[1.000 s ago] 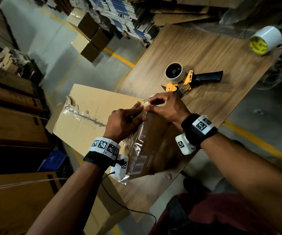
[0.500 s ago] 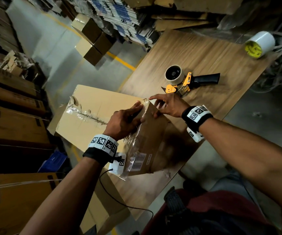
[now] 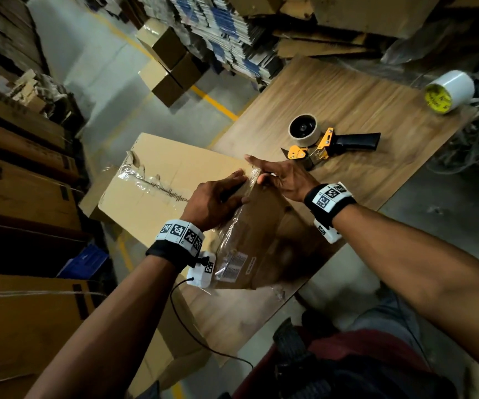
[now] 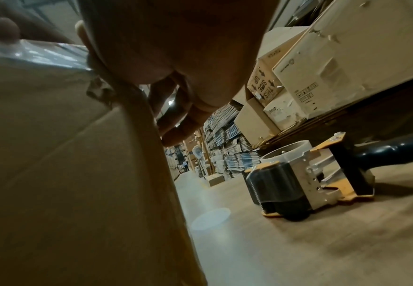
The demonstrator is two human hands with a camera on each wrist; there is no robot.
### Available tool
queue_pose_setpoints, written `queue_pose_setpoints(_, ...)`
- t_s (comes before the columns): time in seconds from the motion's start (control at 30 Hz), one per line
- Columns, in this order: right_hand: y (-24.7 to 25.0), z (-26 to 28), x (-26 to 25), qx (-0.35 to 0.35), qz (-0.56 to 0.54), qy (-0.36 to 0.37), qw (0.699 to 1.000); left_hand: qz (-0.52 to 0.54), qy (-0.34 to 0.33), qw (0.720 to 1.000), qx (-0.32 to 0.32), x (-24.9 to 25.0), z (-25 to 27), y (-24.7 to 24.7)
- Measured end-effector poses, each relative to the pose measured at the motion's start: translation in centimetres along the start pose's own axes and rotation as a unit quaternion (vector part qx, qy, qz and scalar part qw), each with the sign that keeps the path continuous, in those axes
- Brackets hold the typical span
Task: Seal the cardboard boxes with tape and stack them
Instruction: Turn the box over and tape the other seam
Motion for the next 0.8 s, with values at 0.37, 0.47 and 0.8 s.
queue_pose_setpoints(0.37, -0.7, 2.7, -5.3, 0.032, 0.146, 0.113, 0.982, 0.057, 0.024, 0.996, 0.067, -2.6, 7.2, 3.5)
queue_pose_setpoints(0.47, -2.6, 3.1, -6.3, 0.015, 0.187, 0.114, 0.976, 0.034, 0.043, 0.993, 0.103, -4.8, 11.0, 3.9)
queue_pose_setpoints(0.8, -3.1, 3.3, -7.9, -0.046, 0.316, 0.164, 0.934, -0.119, -0.056, 0.989, -0.074, -7.6, 16.6, -0.3)
Point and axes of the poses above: each hand's wrist, its own z-axis away from the middle knuckle, its own y-axis out of the back of the hand, x = y × z, the point moved 8 cm from there along -z, towards the middle knuckle, and after that the axes turned 4 degrees about x, right-handed, at the moved point
